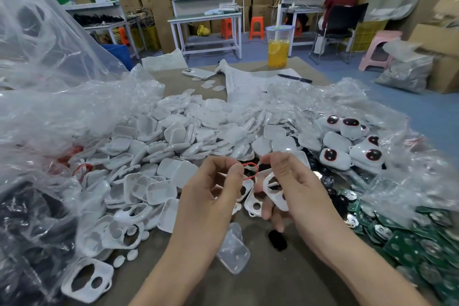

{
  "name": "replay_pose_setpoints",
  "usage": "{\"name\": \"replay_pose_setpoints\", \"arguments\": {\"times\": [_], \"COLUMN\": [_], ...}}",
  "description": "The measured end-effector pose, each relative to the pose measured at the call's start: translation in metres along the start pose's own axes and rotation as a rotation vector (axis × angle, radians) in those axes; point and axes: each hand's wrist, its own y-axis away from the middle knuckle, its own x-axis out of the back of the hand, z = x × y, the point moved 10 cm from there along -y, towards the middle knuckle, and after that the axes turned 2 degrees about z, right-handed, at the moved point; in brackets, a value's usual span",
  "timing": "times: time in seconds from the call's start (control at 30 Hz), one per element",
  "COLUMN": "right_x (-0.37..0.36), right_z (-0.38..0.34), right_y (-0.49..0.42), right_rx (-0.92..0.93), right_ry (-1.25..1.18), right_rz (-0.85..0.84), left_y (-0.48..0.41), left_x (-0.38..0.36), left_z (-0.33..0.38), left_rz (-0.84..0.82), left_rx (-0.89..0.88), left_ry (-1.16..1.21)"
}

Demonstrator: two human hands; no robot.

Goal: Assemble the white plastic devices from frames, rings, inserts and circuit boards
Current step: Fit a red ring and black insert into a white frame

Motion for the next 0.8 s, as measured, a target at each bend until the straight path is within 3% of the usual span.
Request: {"name": "replay_pose_setpoints", "arguments": {"times": [0.17,0.37,0.8], "right_x": [0.006,-0.001,-0.009], "right_z": [0.003,0.018,0.009], "right_y": [-0.002,-0.008,-0.004], "right_rx": [-0.011,-0.079,-0.014], "right_ry": [-0.004,-0.143,-0.068], "right_rz": [0.061,-0.025,-0.117], "left_y": [0.005,0.002,0.002], "left_x": [-0.007,-0.006,0.004], "left_z": [0.003,-0.001,0.007], "left_rz": [-0.032,-0.022,0.078], "left_rx": [0.009,0.012,-0.214], "left_ry": [0.075,0.092,-0.088]}}
